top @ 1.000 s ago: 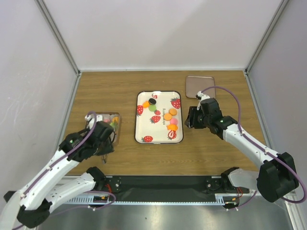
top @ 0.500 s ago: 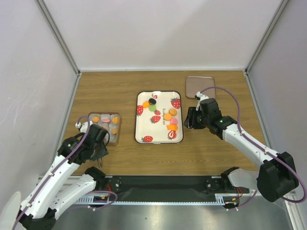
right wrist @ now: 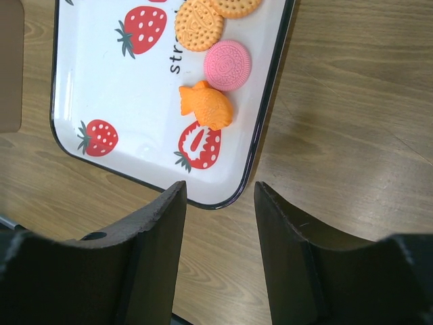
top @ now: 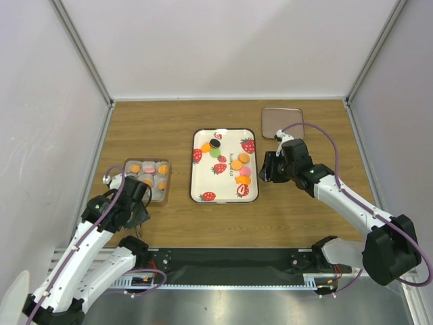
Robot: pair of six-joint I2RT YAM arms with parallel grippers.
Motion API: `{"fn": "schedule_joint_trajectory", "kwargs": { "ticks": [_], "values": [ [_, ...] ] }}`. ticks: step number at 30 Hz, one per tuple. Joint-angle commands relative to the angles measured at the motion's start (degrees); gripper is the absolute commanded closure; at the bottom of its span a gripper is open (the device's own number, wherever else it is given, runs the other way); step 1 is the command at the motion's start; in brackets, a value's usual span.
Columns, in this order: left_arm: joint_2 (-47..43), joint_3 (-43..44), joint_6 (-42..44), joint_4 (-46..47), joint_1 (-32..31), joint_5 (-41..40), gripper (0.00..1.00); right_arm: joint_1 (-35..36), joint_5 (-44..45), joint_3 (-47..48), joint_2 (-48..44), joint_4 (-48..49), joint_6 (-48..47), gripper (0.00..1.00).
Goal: Pack the cookies
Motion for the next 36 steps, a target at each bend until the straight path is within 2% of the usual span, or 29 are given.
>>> {"fn": "schedule_joint_trajectory", "kwargs": {
  "ticks": [1,24,36],
  "values": [
    [-0.92,-0.81,1.43,-0.84,0.93,-0.12,0.58,0.33,-0.82,1.8,-0.68,1.03,-0.05,0.5],
    [-0.67,-0.91,1.17,-1.1,1.28,1.46,0.59,0.42,-0.47,1.8,-0.68,0.94,-0.05,0.49],
    [-0.93,-0.2,0.64,-2.33,1.28,0.93,0.53,0.51,-0.47,1.8,-0.68,0.94,-0.14,0.49]
  ]
}}
